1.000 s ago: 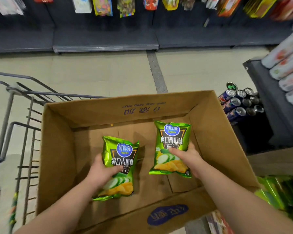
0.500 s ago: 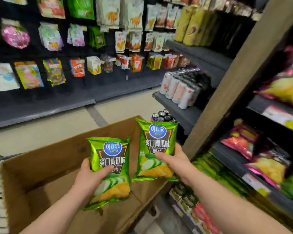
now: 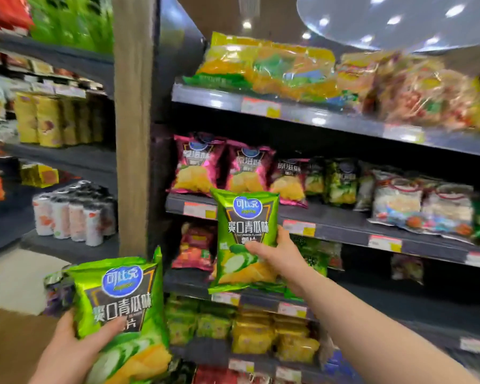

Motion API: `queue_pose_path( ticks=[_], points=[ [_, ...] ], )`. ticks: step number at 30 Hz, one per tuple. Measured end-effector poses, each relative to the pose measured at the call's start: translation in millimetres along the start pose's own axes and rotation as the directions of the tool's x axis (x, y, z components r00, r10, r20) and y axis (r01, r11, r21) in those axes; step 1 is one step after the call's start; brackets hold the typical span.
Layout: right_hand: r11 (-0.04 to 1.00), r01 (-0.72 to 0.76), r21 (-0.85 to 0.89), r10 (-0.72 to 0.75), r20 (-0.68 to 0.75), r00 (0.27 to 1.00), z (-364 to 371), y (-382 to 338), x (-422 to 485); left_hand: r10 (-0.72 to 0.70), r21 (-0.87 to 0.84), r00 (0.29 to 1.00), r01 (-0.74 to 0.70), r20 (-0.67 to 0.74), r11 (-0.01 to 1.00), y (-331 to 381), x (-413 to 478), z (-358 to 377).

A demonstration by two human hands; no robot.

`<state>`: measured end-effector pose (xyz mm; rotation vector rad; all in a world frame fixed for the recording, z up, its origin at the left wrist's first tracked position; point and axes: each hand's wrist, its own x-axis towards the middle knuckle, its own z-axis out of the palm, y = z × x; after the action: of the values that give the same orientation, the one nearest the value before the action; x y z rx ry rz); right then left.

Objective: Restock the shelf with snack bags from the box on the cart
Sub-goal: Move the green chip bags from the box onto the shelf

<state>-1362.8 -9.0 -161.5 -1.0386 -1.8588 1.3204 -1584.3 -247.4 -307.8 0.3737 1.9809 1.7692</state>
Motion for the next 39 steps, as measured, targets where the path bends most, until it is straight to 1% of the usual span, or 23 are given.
queue_pose_path(
  ticks=[1, 3, 5, 7, 10, 12, 14, 16, 18, 23, 27, 30, 33, 37, 39],
  points=[
    [1.0, 0.01, 0.011, -0.01, -0.029, 1.0, -21, -2, 7, 0.038, -0.012, 0.999, -0.037, 0.037, 0.999, 31, -22, 19],
    [0.999, 0.033, 0.016, -0.031, -0.103, 0.994, -63, -4, 24, 0.126, -0.021, 0.987, -0.124, 0.1, 0.992, 58, -34, 49],
    [0.999, 0.041, 0.015, -0.038, -0.179, 0.983, -104, -2, 47, 0.153, -0.017, 0.979, -0.152, 0.135, 0.988, 75, -40, 77],
    [0.999, 0.047, -0.003, -0.047, -0.23, 0.972, -143, 1, 70, 0.188, -0.019, 0.973, -0.187, 0.137, 0.982, 82, -37, 107],
    [0.999, 0.042, -0.02, -0.046, -0.292, 0.955, -199, 5, 104, 0.187, -0.003, 0.974, -0.189, 0.127, 0.982, 98, -34, 164],
    [0.999, 0.046, -0.018, -0.049, -0.33, 0.943, -232, 9, 126, 0.21, 0.013, 0.967, -0.214, 0.144, 0.977, 110, -30, 205],
    [0.998, 0.06, -0.033, -0.068, -0.353, 0.933, -259, 12, 149, 0.212, 0.012, 0.966, -0.216, 0.147, 0.976, 123, -28, 243],
    [0.997, 0.082, -0.003, -0.078, -0.358, 0.931, -281, 17, 174, 0.219, -0.031, 0.966, -0.216, 0.14, 0.976, 132, -26, 279],
    [0.997, 0.078, 0.004, -0.071, -0.375, 0.924, -298, 25, 200, 0.218, -0.063, 0.966, -0.211, 0.142, 0.975, 139, -25, 310],
    [0.994, 0.045, -0.102, -0.079, -0.364, 0.928, -323, 42, 249, 0.247, -0.141, 0.956, -0.226, 0.157, 0.964, 152, -22, 361],
    [0.997, -0.003, -0.078, -0.024, -0.346, 0.938, -327, 45, 269, 0.274, -0.179, 0.948, -0.245, 0.161, 0.953, 167, -18, 380],
    [0.997, 0.007, -0.079, -0.033, -0.331, 0.943, -331, 58, 290, 0.292, -0.179, 0.942, -0.262, 0.165, 0.948, 174, -6, 391],
    [0.998, -0.013, -0.067, -0.009, -0.327, 0.945, -331, 59, 291, 0.31, -0.209, 0.938, -0.275, 0.156, 0.938, 183, 1, 403],
    [0.993, -0.057, -0.105, 0.026, -0.282, 0.959, -330, 56, 294, 0.332, -0.228, 0.919, -0.284, 0.212, 0.931, 197, 13, 420],
    [0.992, -0.057, -0.116, 0.022, -0.279, 0.96, -329, 56, 297, 0.34, -0.241, 0.908, -0.283, 0.244, 0.928, 204, 21, 427]
  ],
)
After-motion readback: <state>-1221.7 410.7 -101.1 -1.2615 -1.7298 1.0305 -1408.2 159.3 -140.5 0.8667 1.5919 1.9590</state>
